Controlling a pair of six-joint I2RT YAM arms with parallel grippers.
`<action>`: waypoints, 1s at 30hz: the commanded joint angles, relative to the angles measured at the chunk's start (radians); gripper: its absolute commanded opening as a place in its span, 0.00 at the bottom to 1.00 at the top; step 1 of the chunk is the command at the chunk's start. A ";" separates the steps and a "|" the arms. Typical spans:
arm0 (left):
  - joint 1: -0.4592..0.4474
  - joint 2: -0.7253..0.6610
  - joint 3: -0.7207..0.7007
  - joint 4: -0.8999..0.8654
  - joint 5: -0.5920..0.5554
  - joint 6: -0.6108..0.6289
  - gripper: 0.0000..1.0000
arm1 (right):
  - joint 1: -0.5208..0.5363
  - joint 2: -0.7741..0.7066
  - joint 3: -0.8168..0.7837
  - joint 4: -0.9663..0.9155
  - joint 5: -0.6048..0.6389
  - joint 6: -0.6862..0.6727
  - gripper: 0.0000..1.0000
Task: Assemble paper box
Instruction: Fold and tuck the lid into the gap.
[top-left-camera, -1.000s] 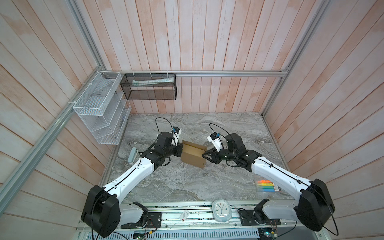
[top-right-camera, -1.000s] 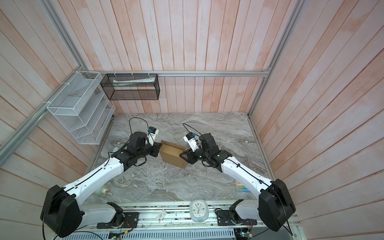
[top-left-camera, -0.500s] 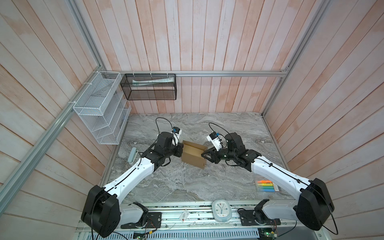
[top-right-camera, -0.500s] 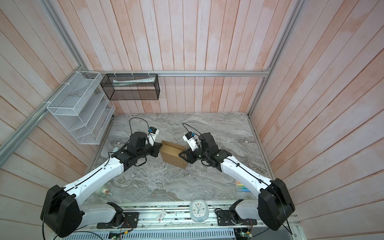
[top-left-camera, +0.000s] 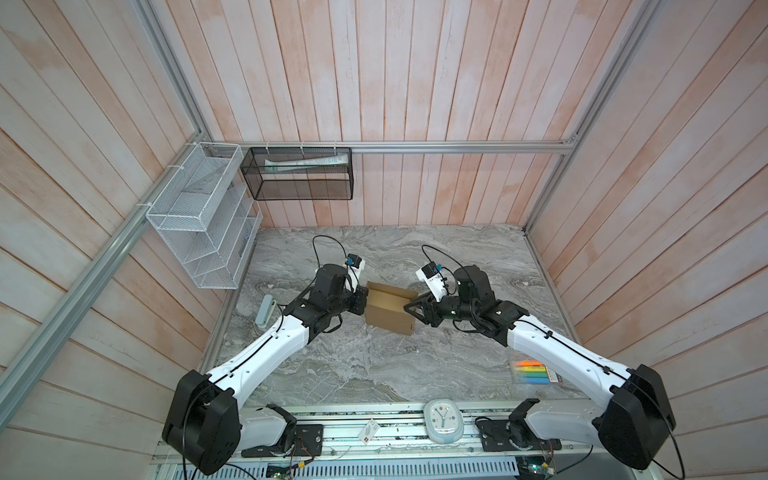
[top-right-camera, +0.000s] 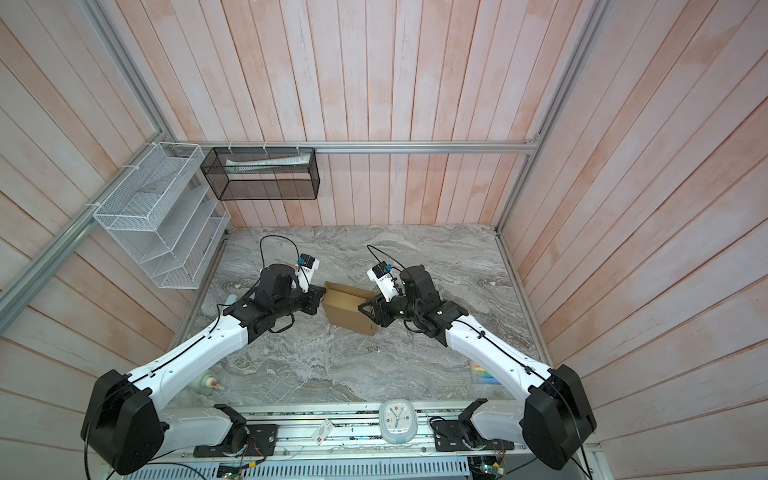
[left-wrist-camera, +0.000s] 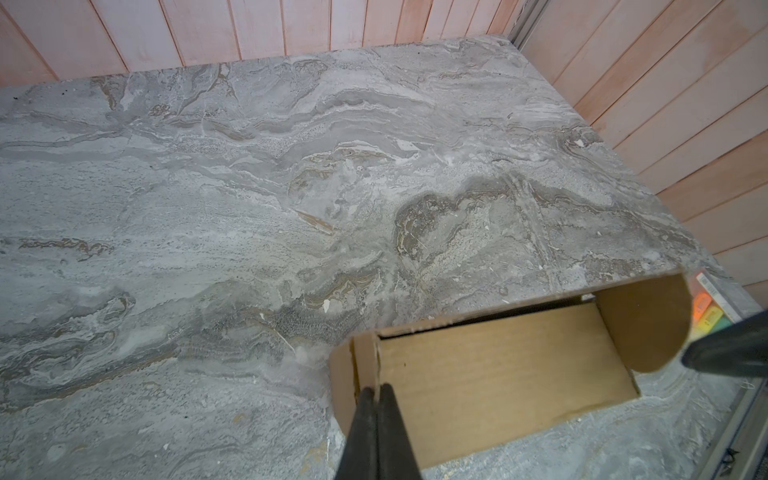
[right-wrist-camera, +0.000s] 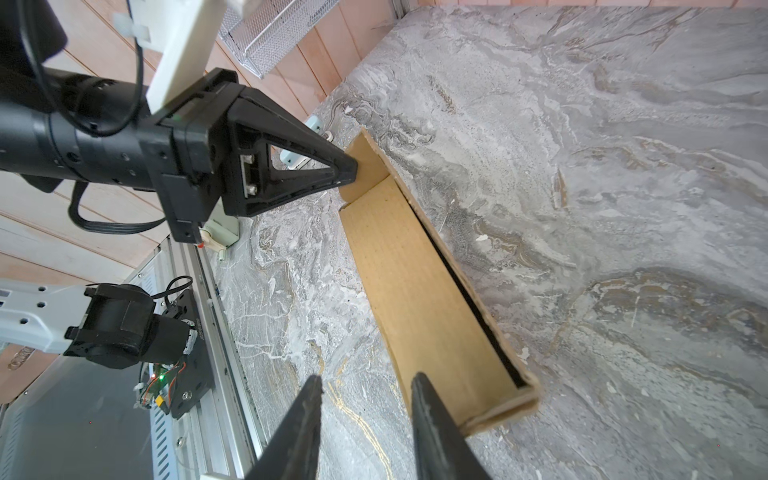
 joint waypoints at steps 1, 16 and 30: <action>-0.006 0.013 -0.023 -0.010 -0.016 -0.009 0.00 | 0.001 -0.048 -0.018 -0.012 0.062 -0.002 0.37; -0.006 -0.007 -0.079 0.042 -0.039 -0.021 0.00 | 0.002 -0.061 0.036 -0.067 0.352 0.047 0.33; -0.006 -0.034 -0.113 0.058 -0.055 -0.022 0.00 | 0.026 0.006 0.064 0.006 0.288 0.075 0.32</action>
